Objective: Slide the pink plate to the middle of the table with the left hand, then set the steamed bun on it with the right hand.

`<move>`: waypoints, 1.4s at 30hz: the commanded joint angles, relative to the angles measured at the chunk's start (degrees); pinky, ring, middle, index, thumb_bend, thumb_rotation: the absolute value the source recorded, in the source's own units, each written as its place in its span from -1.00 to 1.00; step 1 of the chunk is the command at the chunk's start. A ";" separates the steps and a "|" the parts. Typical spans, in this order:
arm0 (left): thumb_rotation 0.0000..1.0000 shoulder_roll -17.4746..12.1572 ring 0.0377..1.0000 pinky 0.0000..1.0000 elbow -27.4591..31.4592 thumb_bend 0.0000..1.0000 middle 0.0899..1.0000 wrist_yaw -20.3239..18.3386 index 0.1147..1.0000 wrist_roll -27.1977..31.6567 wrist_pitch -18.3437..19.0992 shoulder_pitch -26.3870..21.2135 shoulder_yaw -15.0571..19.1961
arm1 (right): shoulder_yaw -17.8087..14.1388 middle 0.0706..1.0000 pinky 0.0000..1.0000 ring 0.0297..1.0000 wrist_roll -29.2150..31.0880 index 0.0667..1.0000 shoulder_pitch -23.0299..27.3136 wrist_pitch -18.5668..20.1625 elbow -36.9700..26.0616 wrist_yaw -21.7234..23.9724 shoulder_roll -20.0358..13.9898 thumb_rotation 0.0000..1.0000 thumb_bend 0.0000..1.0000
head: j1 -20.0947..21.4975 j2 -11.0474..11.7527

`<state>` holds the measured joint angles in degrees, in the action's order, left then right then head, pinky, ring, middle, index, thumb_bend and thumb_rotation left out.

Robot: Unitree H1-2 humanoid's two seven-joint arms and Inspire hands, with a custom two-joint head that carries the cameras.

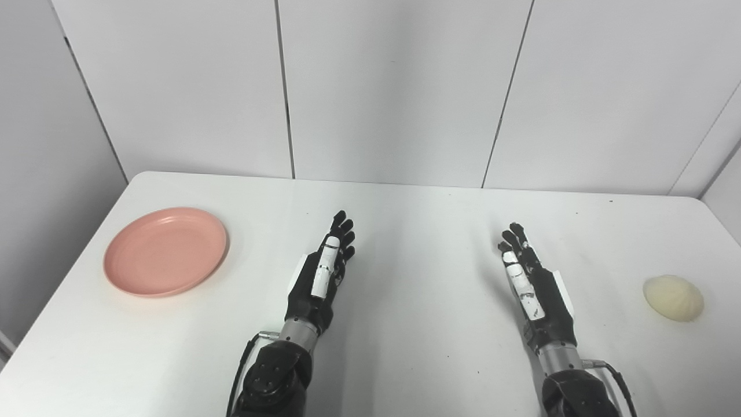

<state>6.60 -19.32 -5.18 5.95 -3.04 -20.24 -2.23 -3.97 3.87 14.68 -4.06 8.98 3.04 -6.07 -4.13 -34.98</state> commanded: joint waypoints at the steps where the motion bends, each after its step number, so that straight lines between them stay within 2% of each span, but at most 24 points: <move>1: 1.00 -0.28 1.00 1.00 -0.20 0.03 1.00 -0.41 1.00 0.01 1.87 0.44 -0.25 | -0.16 0.88 1.00 0.87 0.12 0.91 1.66 -1.40 -1.50 -0.14 -0.11 0.62 0.24 | -0.03 0.00; 16: 1.00 -0.47 1.00 1.00 -0.39 0.04 1.00 -0.47 1.00 -0.42 1.59 0.41 -0.36 | -0.22 0.89 0.91 0.84 -0.28 0.90 1.68 -1.41 -1.55 -0.59 0.04 0.61 0.26 | 0.00 -0.12; 21: 1.00 -0.17 1.00 1.00 -0.15 0.03 1.00 -0.14 1.00 -0.38 1.68 0.44 -0.25 | -0.33 0.89 0.95 0.85 0.31 0.91 1.60 -1.16 -1.74 -0.13 -0.05 0.61 0.25 | -0.01 -0.24; 33: 1.00 -0.19 1.00 1.00 0.26 0.05 1.00 -0.19 1.00 -0.45 2.20 0.61 -0.32 | -0.14 0.89 0.92 0.84 0.08 0.91 1.67 -1.69 -1.65 -0.20 -0.04 0.58 0.22 | -0.07 0.04; 37: 1.00 0.11 1.00 1.00 -1.44 0.04 1.00 0.37 1.00 -0.85 1.00 0.20 -0.25 | -0.17 0.89 0.96 0.85 0.07 0.92 1.62 -1.65 -1.09 0.20 -0.56 0.58 0.19 | -3.00 1.37; 42: 1.00 0.53 1.00 1.00 -5.04 0.11 1.00 0.61 1.00 -1.90 -1.93 -0.44 -0.68 | -0.95 0.92 1.00 0.90 2.38 0.94 1.41 -2.12 0.32 1.66 -1.33 0.56 0.31 | -7.29 3.48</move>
<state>6.78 -21.82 -4.91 4.61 -4.54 -21.45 -2.59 -4.34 5.40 14.74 -4.06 9.45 4.02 -6.64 -11.40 -31.48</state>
